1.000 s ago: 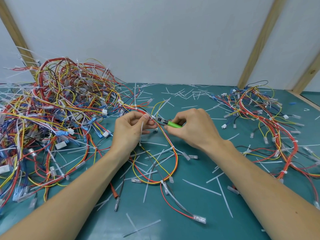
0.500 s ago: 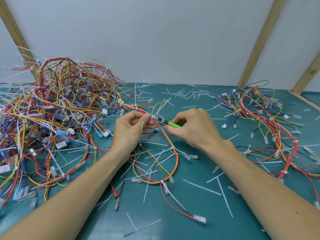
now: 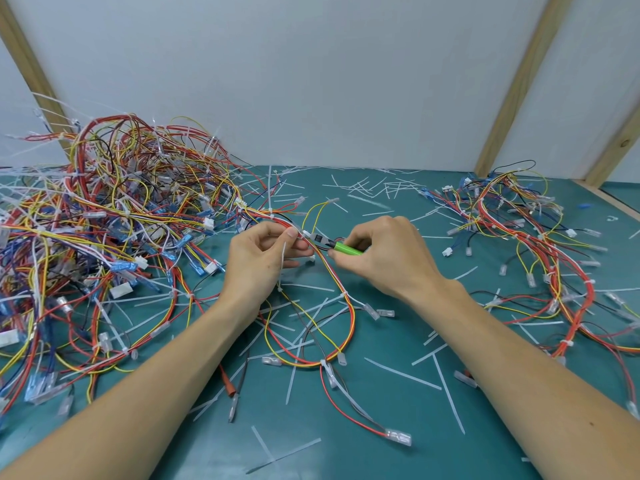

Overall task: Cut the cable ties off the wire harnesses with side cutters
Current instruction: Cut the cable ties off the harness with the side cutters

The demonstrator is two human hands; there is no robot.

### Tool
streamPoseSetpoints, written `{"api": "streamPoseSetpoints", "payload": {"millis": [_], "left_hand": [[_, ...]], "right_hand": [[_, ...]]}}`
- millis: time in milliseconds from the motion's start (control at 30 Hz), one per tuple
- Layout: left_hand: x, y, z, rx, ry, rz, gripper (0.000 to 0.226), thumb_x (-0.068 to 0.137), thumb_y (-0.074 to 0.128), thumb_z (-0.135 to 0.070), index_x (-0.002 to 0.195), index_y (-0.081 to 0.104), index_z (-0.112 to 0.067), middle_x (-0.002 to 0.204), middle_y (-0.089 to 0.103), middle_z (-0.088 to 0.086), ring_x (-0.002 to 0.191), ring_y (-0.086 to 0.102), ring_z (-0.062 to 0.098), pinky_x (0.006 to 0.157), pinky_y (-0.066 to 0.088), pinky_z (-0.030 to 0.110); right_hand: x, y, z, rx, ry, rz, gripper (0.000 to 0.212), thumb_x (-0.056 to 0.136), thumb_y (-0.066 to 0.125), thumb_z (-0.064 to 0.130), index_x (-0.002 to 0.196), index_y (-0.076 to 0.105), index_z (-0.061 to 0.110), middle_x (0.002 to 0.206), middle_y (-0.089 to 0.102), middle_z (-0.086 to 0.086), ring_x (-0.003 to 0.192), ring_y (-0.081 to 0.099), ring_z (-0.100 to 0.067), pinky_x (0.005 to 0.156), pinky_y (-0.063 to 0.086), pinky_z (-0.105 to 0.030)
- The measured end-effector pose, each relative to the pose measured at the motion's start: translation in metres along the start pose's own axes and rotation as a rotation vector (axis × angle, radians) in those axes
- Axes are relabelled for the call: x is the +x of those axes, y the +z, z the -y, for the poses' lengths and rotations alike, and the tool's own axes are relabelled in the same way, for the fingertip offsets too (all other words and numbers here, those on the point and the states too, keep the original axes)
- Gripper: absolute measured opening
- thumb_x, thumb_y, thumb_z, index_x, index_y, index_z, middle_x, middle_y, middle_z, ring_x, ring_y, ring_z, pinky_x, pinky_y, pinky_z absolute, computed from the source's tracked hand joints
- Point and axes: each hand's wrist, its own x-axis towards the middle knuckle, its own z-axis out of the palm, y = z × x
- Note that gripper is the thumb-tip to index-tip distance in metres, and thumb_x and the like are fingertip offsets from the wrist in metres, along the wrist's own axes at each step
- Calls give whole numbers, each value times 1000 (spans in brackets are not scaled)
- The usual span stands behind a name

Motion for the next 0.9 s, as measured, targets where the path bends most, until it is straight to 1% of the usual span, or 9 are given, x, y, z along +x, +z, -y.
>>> {"api": "streamPoseSetpoints", "payload": {"millis": [233, 333, 400, 467, 533, 633, 700, 800, 900], "left_hand": [[-1, 2, -4, -25, 12, -3, 14, 101, 59, -16, 91, 65, -8, 79, 77, 4, 80, 77, 20, 64, 59, 25], [-1, 3, -4, -33, 10, -25, 14, 101, 59, -17, 91, 65, -9, 80, 77, 4, 81, 77, 21, 64, 58, 25], [-1, 3, -5, -45, 5, -66, 14, 101, 59, -16, 91, 66, -8, 79, 77, 3, 81, 77, 19, 63, 58, 23], [1, 2, -6, -62, 10, -115, 15, 101, 59, -16, 92, 66, -6, 79, 77, 3, 81, 77, 19, 63, 59, 22], [4, 0, -6, -82, 29, -149, 15, 101, 59, -16, 93, 66, -5, 79, 77, 3, 82, 77, 19, 64, 60, 25], [5, -3, -6, -113, 57, -187, 15, 101, 59, -17, 90, 65, -8, 80, 77, 4, 83, 77, 20, 64, 60, 25], [6, -4, -6, -117, 70, -209, 17, 101, 59, -18, 87, 65, -12, 81, 77, 3, 84, 77, 20, 63, 59, 23], [7, -5, -5, -122, 84, -231, 18, 101, 60, -18, 85, 65, -14, 80, 77, 2, 84, 77, 19, 65, 58, 23], [7, -4, -4, -137, 91, -249, 18, 101, 60, -18, 85, 66, -14, 78, 77, 2, 84, 77, 19, 64, 57, 23]], "right_hand": [[-1, 5, 1, 73, 62, -1, 29, 81, 75, 54, 73, 76, 27, 67, 71, 5, 74, 64, -23, 71, 54, -37], [1, 7, 3, 291, 170, 14, 32, 87, 73, 47, 67, 69, 22, 61, 69, 1, 59, 64, -20, 65, 56, -39], [3, 5, 3, 454, 265, 84, 30, 88, 72, 37, 65, 65, 19, 61, 70, -3, 51, 60, -18, 56, 56, -40], [4, 4, 0, 571, 321, 170, 25, 90, 72, 25, 68, 64, 17, 67, 72, -7, 51, 57, -18, 52, 52, -36], [4, 2, -2, 690, 340, 249, 19, 93, 71, 16, 76, 64, 12, 73, 74, -6, 51, 53, -17, 50, 49, -33], [4, -3, -2, 831, 334, 356, 14, 91, 74, 14, 87, 64, 6, 85, 77, -11, 52, 52, -16, 46, 46, -28], [3, -5, 0, 831, 314, 407, 18, 88, 79, 18, 89, 65, 6, 84, 77, -10, 48, 53, -14, 44, 44, -23], [0, -6, 3, 698, 284, 421, 26, 81, 86, 24, 87, 67, 6, 66, 68, -3, 47, 52, -14, 45, 44, -21], [0, -4, 5, 664, 282, 405, 23, 80, 87, 16, 87, 67, 8, 57, 62, 2, 46, 50, -14, 47, 44, -20]]}}
